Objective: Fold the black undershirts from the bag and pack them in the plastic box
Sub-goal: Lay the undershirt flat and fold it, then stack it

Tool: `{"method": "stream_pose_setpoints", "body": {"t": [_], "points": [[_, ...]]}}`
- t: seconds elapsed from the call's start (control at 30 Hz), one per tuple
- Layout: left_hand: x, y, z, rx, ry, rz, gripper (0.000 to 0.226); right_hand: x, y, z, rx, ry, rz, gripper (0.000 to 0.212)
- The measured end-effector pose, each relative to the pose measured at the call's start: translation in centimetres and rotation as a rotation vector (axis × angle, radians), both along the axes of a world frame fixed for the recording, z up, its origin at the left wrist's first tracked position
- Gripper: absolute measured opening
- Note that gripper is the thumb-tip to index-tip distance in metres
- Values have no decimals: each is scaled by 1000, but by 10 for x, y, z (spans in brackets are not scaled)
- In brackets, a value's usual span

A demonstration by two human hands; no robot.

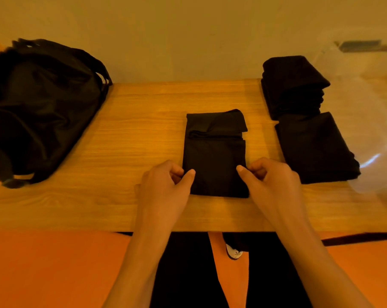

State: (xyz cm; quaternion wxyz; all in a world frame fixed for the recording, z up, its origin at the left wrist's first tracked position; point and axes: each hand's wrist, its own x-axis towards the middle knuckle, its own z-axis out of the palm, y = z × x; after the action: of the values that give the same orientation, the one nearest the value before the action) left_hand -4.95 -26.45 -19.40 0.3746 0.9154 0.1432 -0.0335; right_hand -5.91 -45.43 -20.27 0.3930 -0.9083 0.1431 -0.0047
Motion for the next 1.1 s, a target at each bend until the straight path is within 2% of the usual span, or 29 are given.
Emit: {"method": "stream_pose_setpoints", "body": {"t": [0.17, 0.67, 1.1], "points": [[-11, 1, -3, -18, -7, 8, 25, -8, -1, -1, 64, -25, -14, 18], [-33, 3, -1, -116, -38, 53, 21, -28, -1, -2, 87, -5, -1, 19], [-33, 2, -1, -77, -2, 48, 18, -34, 1, -3, 13, 75, 76, 23]]}}
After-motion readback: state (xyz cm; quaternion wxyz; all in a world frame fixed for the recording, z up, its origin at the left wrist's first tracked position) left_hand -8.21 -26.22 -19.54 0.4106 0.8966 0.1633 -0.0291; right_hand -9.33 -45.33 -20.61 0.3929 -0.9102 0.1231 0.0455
